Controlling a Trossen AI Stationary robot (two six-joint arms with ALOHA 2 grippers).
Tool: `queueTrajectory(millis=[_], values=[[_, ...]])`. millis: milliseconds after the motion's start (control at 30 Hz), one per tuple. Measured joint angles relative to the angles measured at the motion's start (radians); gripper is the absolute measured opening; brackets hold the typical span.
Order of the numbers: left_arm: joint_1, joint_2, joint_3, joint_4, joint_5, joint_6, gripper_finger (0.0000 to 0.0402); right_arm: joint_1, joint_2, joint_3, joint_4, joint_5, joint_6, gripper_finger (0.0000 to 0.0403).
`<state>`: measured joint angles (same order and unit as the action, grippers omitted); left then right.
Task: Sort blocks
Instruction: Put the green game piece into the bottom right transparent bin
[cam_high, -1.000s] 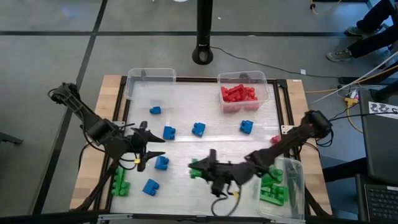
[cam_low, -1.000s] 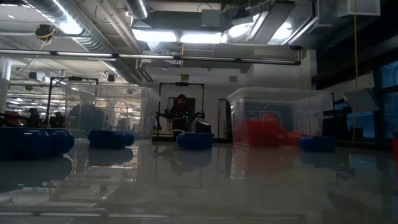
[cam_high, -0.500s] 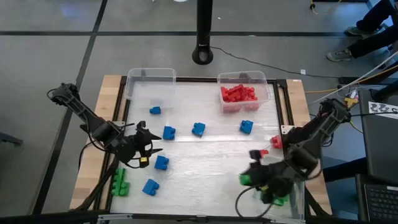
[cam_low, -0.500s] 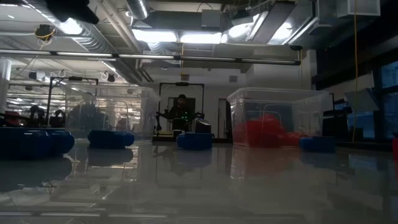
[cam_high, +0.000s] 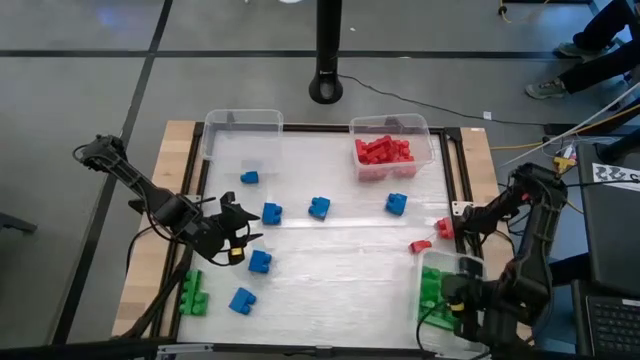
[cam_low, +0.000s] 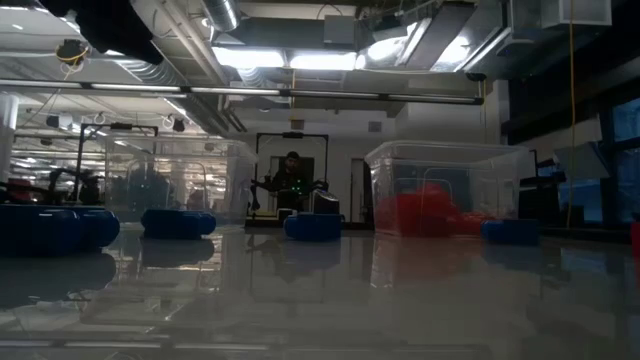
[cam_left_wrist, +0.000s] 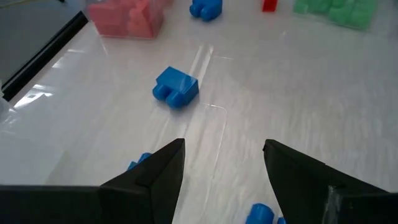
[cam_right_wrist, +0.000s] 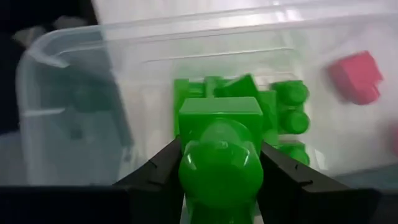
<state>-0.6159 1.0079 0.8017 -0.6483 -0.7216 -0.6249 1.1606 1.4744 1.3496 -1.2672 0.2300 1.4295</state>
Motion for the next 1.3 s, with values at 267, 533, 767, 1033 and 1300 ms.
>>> queueTrajectory(millis=[267,533,767,1033,1300], values=[[0.000,0.000,0.000,0.000,0.000,-0.004,0.0210,-0.028,0.002,-0.053,-0.047,-0.113,0.062,0.0247],[0.004,0.000,0.000,0.001,0.000,0.002,0.0210,-0.153,-0.012,0.002,-0.036,-0.197,-0.216,0.0338],[0.008,0.000,0.000,0.001,0.003,-0.001,0.0210,-0.273,-0.013,0.114,0.132,0.307,-0.754,0.0357],[-0.005,0.000,0.000,-0.024,0.254,-0.044,0.0210,-0.443,0.005,-0.062,0.647,0.406,-1.433,0.0358],[-0.102,0.025,0.000,-0.221,0.439,-0.380,0.0210,-0.621,0.129,-0.295,1.178,0.225,-1.739,0.0358]])
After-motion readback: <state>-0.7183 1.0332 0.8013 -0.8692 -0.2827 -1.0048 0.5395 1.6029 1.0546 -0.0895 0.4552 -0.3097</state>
